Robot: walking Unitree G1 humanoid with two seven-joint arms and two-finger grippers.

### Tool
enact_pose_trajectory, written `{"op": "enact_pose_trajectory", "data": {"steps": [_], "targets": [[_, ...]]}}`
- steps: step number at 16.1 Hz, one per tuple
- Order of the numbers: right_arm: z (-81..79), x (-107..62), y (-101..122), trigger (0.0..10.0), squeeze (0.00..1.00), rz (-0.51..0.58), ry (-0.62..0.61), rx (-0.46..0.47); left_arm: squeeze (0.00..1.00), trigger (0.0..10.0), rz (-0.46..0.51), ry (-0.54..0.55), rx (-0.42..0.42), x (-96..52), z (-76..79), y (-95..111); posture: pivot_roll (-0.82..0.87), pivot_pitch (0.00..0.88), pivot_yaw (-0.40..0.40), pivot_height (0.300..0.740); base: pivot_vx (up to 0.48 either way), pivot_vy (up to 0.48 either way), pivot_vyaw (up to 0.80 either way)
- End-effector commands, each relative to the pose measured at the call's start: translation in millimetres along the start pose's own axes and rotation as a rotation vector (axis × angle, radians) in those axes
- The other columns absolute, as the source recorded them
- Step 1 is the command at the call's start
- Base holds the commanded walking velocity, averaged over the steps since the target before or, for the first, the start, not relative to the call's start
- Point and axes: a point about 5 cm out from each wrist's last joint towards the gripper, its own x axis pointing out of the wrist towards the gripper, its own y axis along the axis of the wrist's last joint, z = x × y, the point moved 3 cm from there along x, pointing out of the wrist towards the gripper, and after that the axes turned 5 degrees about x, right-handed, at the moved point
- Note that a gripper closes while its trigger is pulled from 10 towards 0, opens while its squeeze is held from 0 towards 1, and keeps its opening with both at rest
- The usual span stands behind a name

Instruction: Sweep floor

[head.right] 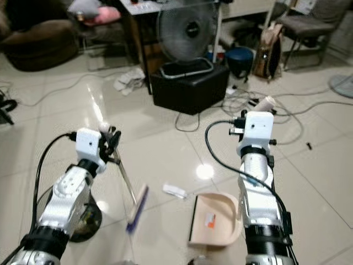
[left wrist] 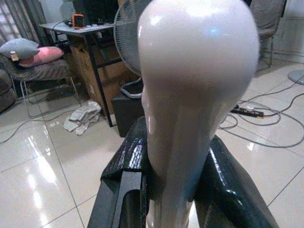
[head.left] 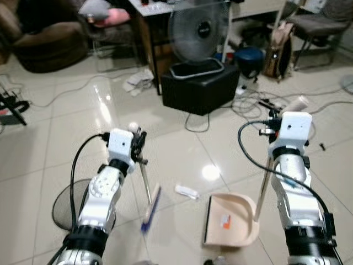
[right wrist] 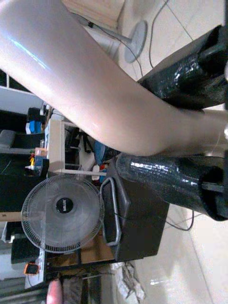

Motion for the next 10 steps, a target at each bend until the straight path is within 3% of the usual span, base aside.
{"op": "enact_pose_trajectory", "data": {"steps": [1,2,4,9,10], "targets": [[-8.7,-0.4,16,10.0,0.00,0.066,0.036,0.002,0.00,10.0,0.038,0.023,0.032,9.9,-1.8,17,-0.03,0.022,0.065,0.740,0.000,-0.364,0.00],[-9.1,-0.4,16,10.0,0.00,0.067,0.038,0.002,0.00,10.0,0.042,0.034,0.035,13.0,-0.7,19,-0.03,0.023,0.064,0.740,0.000,-0.409,0.00],[-9.6,2.9,18,10.0,0.00,0.078,0.039,-0.005,0.00,10.0,0.053,0.049,0.052,19.3,0.7,25,-0.03,0.024,0.069,0.740,0.000,-0.480,0.80],[-5.0,9.9,20,10.0,0.00,0.090,0.037,-0.031,0.00,10.0,0.059,0.060,0.075,20.0,-0.4,27,-0.01,0.024,0.070,0.740,0.000,-0.480,0.80],[-3.7,11.7,20,10.0,0.00,0.089,0.026,-0.032,0.00,10.0,0.059,0.069,0.079,20.4,-1.7,28,-0.01,0.028,0.071,0.740,0.000,-0.480,0.00]]}}
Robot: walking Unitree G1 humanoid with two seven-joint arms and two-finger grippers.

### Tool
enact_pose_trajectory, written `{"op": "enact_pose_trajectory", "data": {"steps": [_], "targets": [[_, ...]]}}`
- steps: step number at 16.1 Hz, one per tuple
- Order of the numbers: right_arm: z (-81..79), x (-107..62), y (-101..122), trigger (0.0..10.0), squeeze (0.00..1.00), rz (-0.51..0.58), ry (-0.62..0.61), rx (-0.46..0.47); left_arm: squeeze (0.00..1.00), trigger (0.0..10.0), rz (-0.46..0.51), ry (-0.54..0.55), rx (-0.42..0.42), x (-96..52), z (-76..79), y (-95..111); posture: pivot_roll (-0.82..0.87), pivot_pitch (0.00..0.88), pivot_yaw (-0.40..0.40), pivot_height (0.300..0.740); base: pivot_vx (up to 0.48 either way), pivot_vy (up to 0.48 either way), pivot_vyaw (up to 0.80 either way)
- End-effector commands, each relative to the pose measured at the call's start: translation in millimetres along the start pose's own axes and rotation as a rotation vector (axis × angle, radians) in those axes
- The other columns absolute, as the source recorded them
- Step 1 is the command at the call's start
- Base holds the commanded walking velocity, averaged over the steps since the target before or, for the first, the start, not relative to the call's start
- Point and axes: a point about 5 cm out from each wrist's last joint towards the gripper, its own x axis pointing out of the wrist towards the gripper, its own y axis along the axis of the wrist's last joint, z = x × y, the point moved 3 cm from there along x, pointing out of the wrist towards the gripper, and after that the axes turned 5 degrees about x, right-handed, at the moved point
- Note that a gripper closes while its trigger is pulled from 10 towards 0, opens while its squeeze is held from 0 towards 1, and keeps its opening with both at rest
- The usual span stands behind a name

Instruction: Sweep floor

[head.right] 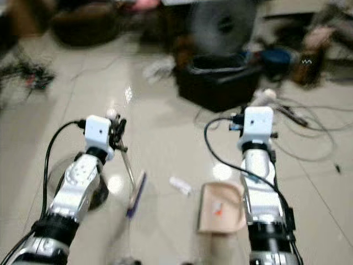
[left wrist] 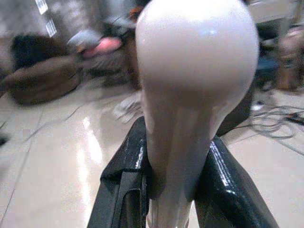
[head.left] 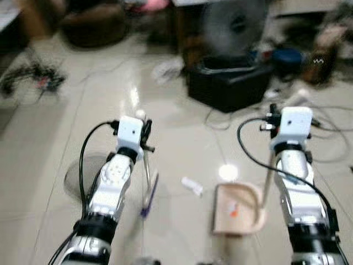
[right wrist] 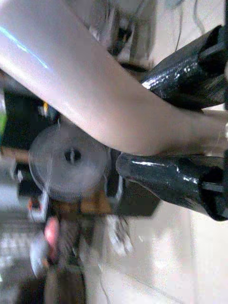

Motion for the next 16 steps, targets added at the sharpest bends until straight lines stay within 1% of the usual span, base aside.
{"op": "enact_pose_trajectory", "data": {"steps": [1,2,4,5,6,8,9,10,13,16], "targets": [[-4.4,7.0,13,10.0,0.00,0.043,0.005,0.005,0.00,10.0,0.032,0.040,0.042,3.9,-9.0,10,-0.01,0.026,0.075,0.740,0.000,-0.409,0.00],[-3.8,9.7,9,10.0,0.00,0.004,-0.008,0.000,0.00,10.0,0.025,0.058,0.060,4.9,-12.2,9,-0.01,0.029,0.075,0.740,0.000,0.000,0.00],[-0.7,9.2,9,10.0,0.00,-0.005,-0.040,0.017,0.00,10.0,0.029,0.058,0.048,5.6,-12.2,10,-0.01,0.033,0.079,0.740,0.000,0.000,0.00],[-1.0,6.6,9,10.0,0.00,0.001,-0.033,0.029,0.00,10.0,0.030,0.042,0.070,5.0,-11.8,11,-0.01,0.032,0.084,0.740,0.000,0.000,0.00],[-1.1,1.5,11,10.0,0.00,0.022,-0.032,0.060,0.00,10.0,0.052,-0.005,0.128,3.4,-5.9,12,-0.01,0.036,0.089,0.740,0.000,0.000,0.00],[-1.2,-2.9,7,10.0,0.00,0.005,-0.036,0.152,0.00,10.0,0.084,-0.039,0.104,3.1,3.3,16,-0.02,0.036,0.097,0.740,0.000,0.000,0.00],[-1.2,-3.2,8,10.0,0.00,0.008,-0.033,0.164,0.00,10.0,0.087,-0.047,0.096,3.3,4.8,16,-0.02,0.037,0.100,0.740,0.000,0.000,-0.48],[-0.2,-3.2,9,10.0,0.00,0.008,-0.037,0.160,0.00,10.0,0.087,-0.049,0.093,3.4,5.6,16,-0.02,0.037,0.100,0.740,0.000,0.000,-0.59],[3.9,-0.4,9,10.0,0.00,0.011,-0.048,0.154,0.00,10.0,0.084,-0.035,0.065,4.2,2.5,15,-0.02,0.032,0.092,0.740,0.264,0.000,-0.73],[-0.2,3.1,7,10.0,0.00,0.003,-0.036,0.106,0.00,10.0,0.085,-0.030,0.057,4.6,1.2,14,-0.01,0.030,0.087,0.740,0.320,0.000,0.00]]}}
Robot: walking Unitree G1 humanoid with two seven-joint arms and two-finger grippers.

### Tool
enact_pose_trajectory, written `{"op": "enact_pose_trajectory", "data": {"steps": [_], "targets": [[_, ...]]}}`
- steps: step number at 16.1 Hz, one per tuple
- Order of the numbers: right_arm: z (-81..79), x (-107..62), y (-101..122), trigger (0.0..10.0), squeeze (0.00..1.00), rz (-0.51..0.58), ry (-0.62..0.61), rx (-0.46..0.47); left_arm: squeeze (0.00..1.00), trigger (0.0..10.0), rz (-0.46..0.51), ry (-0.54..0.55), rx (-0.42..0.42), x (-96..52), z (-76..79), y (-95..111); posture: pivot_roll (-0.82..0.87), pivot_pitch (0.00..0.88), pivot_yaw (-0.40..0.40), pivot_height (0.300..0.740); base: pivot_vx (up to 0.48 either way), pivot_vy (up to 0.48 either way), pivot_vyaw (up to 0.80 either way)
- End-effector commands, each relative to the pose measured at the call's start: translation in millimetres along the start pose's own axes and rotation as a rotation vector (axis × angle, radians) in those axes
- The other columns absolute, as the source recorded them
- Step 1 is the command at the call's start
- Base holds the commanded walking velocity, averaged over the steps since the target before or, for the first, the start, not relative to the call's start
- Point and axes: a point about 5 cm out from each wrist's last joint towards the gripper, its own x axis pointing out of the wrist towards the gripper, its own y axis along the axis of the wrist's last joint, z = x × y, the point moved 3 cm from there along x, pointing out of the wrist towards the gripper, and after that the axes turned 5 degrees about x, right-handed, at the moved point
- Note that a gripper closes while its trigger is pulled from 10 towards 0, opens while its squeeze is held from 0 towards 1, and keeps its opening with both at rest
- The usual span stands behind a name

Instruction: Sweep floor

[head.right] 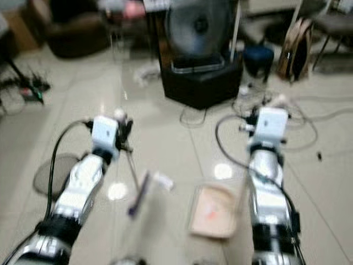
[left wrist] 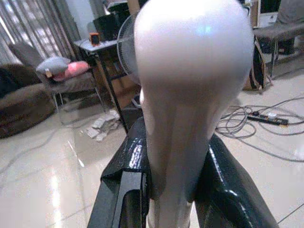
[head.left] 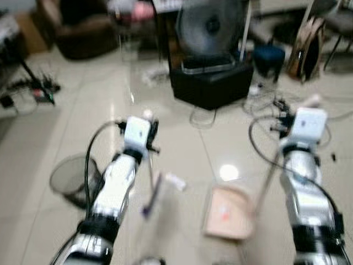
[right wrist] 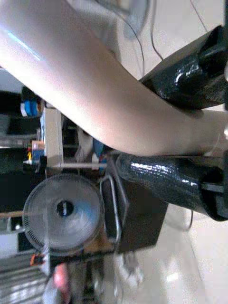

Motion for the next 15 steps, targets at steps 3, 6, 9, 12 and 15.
{"op": "enact_pose_trajectory", "data": {"steps": [3,6,9,12,15], "targets": [[-19.1,2.0,12,10.0,0.00,0.057,0.035,0.003,0.00,10.0,0.030,0.050,0.033,1.4,-19.4,6,-0.01,0.029,0.088,0.740,0.345,0.000,0.00],[-15.9,1.3,14,10.0,0.00,0.073,0.028,0.035,0.00,10.0,0.018,0.077,0.035,1.3,-24.7,4,-0.02,0.031,0.089,0.740,0.346,0.000,0.00],[-20.0,2.8,12,10.0,0.00,0.060,0.069,0.007,0.00,10.0,0.014,0.082,0.048,2.6,-27.0,4,-0.01,0.037,0.088,0.740,0.345,0.000,0.27],[-21.0,2.8,14,10.0,0.00,0.076,0.066,0.028,0.00,10.0,0.012,0.092,0.048,2.3,-28.1,3,-0.01,0.036,0.089,0.740,0.347,0.000,0.53],[-22.1,3.0,13,10.0,0.00,0.076,0.063,0.030,0.00,10.0,0.013,0.090,0.050,2.7,-28.8,3,0.00,0.040,0.091,0.740,0.347,0.000,0.00]]}}
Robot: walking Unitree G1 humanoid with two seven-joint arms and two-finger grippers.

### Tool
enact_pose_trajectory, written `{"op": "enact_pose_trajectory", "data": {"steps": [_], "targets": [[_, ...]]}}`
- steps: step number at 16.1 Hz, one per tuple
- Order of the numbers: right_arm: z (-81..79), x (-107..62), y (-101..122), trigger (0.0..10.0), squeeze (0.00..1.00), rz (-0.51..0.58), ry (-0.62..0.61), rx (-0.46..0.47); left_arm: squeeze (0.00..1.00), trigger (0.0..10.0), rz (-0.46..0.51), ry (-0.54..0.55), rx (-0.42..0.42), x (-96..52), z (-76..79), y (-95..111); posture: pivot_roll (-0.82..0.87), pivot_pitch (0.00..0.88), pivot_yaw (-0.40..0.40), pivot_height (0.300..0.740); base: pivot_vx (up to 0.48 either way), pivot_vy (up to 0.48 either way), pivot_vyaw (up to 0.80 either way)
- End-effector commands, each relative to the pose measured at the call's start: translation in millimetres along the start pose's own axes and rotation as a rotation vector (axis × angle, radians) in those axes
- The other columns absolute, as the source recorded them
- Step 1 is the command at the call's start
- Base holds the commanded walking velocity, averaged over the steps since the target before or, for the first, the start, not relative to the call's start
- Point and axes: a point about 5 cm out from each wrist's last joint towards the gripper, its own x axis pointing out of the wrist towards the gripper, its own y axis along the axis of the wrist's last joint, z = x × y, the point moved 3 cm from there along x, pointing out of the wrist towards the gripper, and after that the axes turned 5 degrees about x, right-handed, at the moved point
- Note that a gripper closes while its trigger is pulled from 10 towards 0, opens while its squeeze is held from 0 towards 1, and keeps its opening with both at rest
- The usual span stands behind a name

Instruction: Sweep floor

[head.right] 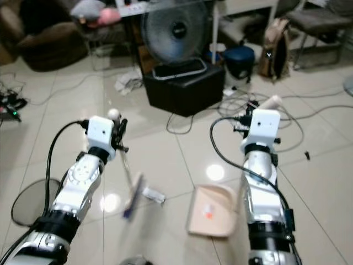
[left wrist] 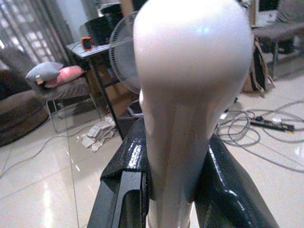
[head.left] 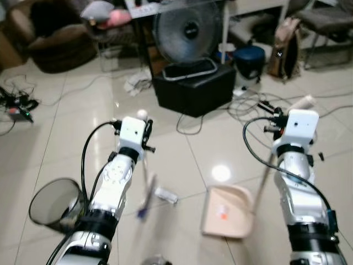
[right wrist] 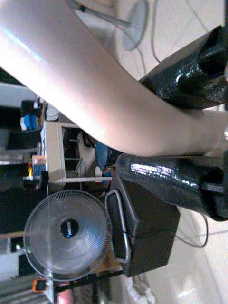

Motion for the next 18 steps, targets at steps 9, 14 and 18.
{"op": "enact_pose_trajectory", "data": {"steps": [9,14,18], "targets": [[-17.6,1.9,13.0,10.0,0.00,0.060,0.064,0.001,0.00,10.0,0.033,0.033,0.042,2.1,-16.6,7.8,0.00,0.041,0.100,0.740,0.359,0.000,0.23],[-20.9,-2.0,13.2,10.0,0.00,0.078,0.072,0.051,0.00,10.0,0.029,0.033,0.045,3.3,-18.7,8.2,0.00,0.045,0.109,0.740,0.387,0.000,0.16],[-22.8,-3.1,12.8,10.0,0.00,0.077,0.078,0.057,0.00,10.0,0.029,0.033,0.045,4.4,-19.3,8.6,0.00,0.042,0.111,0.740,0.386,0.000,0.00]]}}
